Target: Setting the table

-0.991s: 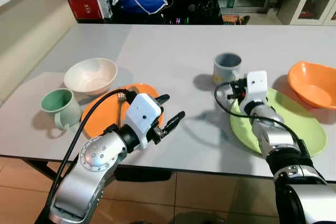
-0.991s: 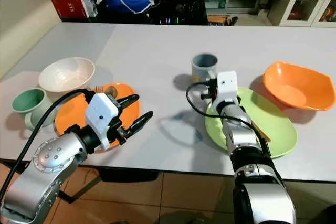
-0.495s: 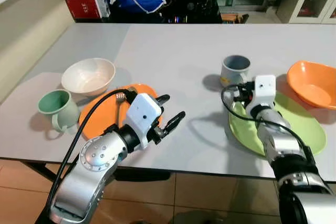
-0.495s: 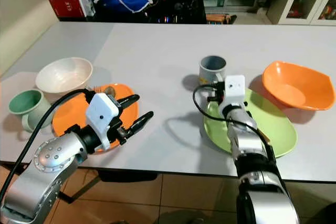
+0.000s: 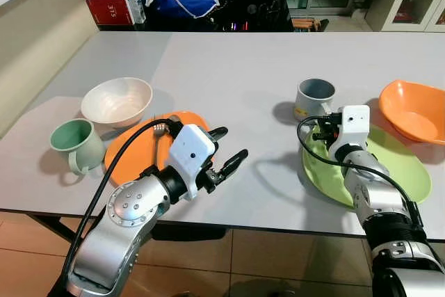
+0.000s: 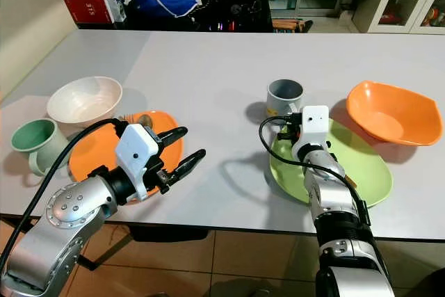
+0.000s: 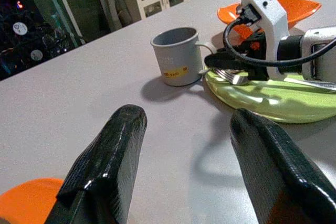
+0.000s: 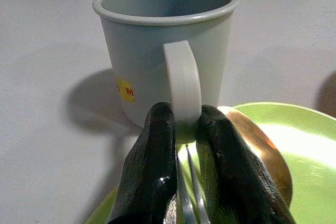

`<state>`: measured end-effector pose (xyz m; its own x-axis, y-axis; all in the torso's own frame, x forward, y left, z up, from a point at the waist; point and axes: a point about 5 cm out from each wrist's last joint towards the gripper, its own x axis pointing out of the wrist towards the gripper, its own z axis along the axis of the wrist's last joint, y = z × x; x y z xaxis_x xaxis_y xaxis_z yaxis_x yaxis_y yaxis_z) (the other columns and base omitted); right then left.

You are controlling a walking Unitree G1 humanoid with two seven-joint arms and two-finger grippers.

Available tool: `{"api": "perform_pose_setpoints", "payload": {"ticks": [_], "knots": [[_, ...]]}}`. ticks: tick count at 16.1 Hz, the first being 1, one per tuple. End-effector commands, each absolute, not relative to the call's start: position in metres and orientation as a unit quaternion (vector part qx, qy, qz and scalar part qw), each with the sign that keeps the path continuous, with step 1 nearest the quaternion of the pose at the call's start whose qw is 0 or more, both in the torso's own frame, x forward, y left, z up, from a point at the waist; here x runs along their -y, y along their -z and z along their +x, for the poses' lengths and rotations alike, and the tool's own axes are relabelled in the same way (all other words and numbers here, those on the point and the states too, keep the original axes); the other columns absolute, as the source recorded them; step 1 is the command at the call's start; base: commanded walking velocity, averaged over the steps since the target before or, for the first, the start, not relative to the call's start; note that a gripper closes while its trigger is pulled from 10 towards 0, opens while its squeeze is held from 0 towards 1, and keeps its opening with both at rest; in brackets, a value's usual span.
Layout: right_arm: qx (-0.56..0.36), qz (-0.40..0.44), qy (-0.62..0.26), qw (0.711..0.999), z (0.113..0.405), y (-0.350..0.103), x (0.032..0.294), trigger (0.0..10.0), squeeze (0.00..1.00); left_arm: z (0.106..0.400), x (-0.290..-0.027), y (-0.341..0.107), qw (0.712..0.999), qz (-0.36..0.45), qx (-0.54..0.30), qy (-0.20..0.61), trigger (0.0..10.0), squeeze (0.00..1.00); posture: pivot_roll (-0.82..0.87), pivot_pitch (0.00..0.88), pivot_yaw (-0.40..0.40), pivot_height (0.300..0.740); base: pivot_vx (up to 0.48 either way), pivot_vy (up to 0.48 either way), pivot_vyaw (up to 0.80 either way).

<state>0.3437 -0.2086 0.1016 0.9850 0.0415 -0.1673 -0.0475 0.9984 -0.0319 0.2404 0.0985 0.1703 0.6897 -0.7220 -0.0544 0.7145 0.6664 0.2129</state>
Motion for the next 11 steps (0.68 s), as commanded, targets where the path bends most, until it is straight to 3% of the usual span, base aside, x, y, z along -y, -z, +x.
{"api": "perform_pose_setpoints", "payload": {"ticks": [1,2,11], "knots": [[-0.084,-0.001,-0.025,0.996,0.3436,-0.1033,0.2072,10.0,0.1,0.2388,-0.0963,-0.1742,0.908,0.111,0.024,0.403,10.0,0.0,-0.01,0.048,0.06,0.74,0.0,0.0,0.0],[-0.084,0.001,-0.027,0.996,0.3437,-0.1039,0.2068,10.0,0.99,0.2393,-0.0966,-0.1742,0.908,0.112,0.023,0.402,10.0,0.0,-0.01,0.047,0.059,0.74,0.0,0.0,0.0],[-0.085,0.01,-0.037,0.996,0.3436,-0.1063,0.2045,10.0,1.0,0.2413,-0.0955,-0.1744,0.908,0.111,0.025,0.403,10.0,0.0,-0.01,0.04,0.06,0.74,0.0,0.0,0.0]]}}
